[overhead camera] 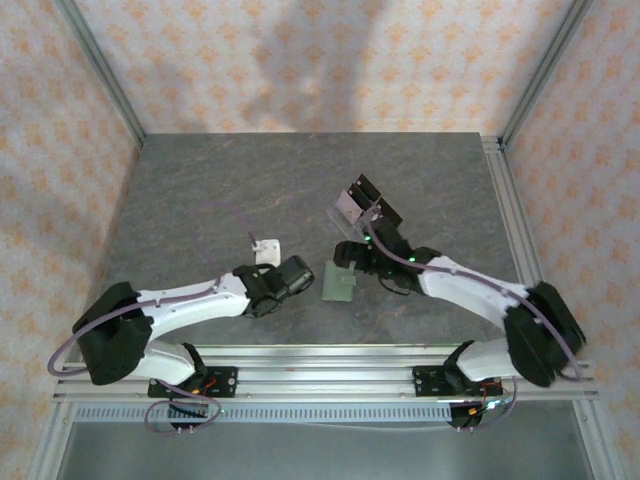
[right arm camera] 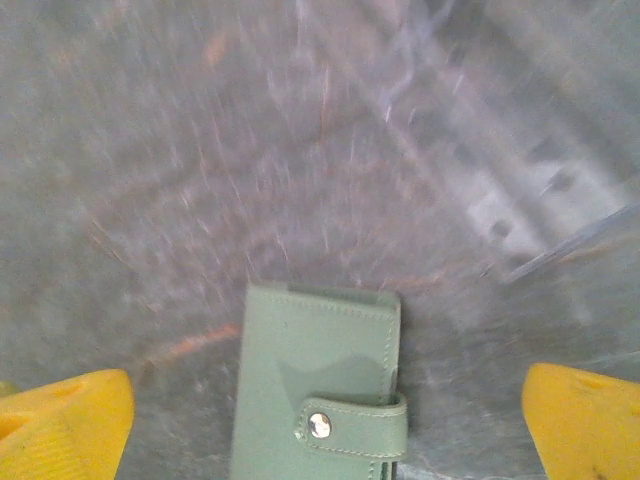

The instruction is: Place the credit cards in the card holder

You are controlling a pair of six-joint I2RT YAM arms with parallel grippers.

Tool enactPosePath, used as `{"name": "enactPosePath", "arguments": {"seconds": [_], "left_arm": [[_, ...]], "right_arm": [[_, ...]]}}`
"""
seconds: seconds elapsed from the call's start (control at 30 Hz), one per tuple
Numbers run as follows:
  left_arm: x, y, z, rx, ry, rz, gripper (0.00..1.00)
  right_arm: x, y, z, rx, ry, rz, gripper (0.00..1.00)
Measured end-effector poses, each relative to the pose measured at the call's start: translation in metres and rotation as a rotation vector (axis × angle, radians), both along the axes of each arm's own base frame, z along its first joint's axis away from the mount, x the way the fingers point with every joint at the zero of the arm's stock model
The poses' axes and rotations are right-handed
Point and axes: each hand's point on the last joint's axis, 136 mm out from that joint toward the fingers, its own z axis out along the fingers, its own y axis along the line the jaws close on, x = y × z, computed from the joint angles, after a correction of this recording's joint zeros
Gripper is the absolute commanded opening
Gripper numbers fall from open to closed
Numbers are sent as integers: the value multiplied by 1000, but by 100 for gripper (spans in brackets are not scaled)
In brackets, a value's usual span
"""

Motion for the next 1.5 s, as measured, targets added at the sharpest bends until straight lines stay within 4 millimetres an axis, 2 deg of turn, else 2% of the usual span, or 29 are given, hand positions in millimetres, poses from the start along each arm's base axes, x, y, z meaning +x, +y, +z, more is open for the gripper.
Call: {"name": "enactPosePath", "arguments": {"seconds": [0.1,0.17,0.3,0.37,0.5,0.57,0.67,0.77,0.97,1.13,1.23,1.3,1.37,1.43,1.5], "left_arm": [[13,27,24,0,-57,57,100],[22,51,45,16,-116,96,100],[33,87,79,79,-258,131,100],[34,108,84,115,-302,153,100],[34,158,80,175,-324,270,100],[36,177,76,206,-330,316,100],[45,188,66,255,-314,324,100],[60,192,52,289,-305,306,100],[82,186,15,291,-299,212,100],[103,184,11,219,-362,144,99],[115,180,5,181,-383,103,99],[118,174,-5,159,-368,64,99],[119,170,-10,141,-357,37,100],[121,169,-9,126,-364,24,100],[123,169,-8,115,-372,17,100]], "right_arm": [[8,-36,38,13,-95,-87,99],[15,-69,58,-4,-145,-174,99],[29,-138,76,-98,-194,-373,99],[35,-171,77,-163,-207,-467,99],[45,-228,70,-257,-221,-636,99],[46,-257,58,-300,-212,-724,99],[46,-284,34,-372,-187,-801,99],[47,-293,13,-438,-164,-812,99],[61,-298,-12,-519,-187,-776,99],[63,-294,-35,-535,-249,-714,99],[70,-287,-38,-503,-321,-679,99],[77,-281,-37,-468,-391,-655,99],[80,-275,-45,-443,-439,-630,99],[75,-271,-62,-440,-422,-596,100],[76,-268,-63,-435,-416,-574,100]]}}
